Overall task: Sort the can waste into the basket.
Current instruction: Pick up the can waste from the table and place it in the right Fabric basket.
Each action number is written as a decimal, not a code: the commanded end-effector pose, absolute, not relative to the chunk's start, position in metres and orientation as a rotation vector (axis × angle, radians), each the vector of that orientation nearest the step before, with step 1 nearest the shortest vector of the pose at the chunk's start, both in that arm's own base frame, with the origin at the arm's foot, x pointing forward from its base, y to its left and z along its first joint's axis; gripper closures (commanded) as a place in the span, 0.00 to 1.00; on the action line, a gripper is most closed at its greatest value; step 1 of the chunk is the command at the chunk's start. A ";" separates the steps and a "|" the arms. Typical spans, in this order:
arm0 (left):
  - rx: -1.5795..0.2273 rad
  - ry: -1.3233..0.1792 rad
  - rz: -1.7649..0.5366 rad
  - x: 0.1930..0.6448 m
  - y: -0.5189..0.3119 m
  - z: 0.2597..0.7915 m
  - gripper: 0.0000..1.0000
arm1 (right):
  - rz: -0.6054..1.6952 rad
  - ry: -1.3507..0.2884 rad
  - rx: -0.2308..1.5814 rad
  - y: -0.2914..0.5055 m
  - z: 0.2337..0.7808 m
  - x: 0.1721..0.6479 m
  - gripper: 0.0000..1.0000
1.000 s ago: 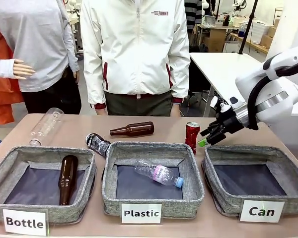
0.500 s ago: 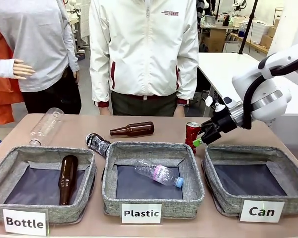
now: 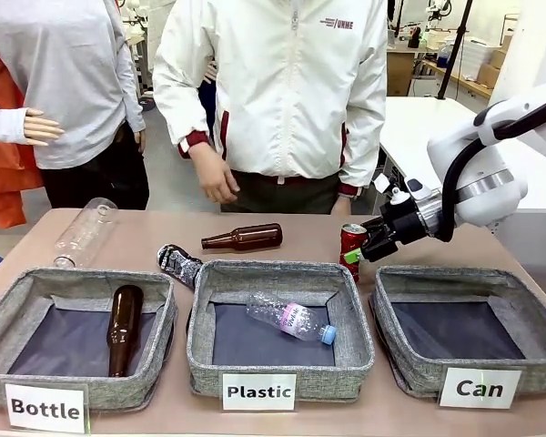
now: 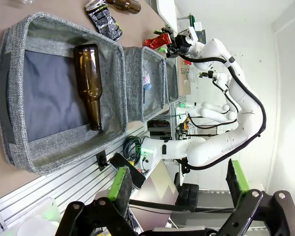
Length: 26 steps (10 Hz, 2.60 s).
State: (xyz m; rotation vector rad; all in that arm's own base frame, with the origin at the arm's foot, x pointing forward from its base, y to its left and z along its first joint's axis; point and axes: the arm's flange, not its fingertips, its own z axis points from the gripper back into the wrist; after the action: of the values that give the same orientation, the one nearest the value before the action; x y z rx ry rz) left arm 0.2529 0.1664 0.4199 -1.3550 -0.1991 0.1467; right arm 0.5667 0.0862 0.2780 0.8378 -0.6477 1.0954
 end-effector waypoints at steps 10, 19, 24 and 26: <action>-1.357 -0.196 0.136 0.249 0.167 0.420 0.00 | 1.141 -0.825 0.818 0.057 0.344 0.555 1.00; -1.357 -0.196 0.136 0.249 0.167 0.420 0.00 | 1.138 -0.509 0.228 0.006 0.452 0.366 1.00; -1.357 -0.196 0.136 0.249 0.167 0.420 0.00 | 1.115 -0.337 0.056 0.007 0.434 0.374 1.00; -1.357 -0.196 0.136 0.249 0.167 0.420 0.00 | 1.076 -0.292 0.008 0.006 0.431 0.380 1.00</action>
State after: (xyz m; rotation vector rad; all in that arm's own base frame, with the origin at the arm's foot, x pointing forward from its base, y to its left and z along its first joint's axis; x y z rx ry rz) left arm 0.2528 0.1664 0.4198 -1.3548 -0.1987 0.1468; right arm 0.3754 0.0031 0.4299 0.0346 -0.3161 1.1181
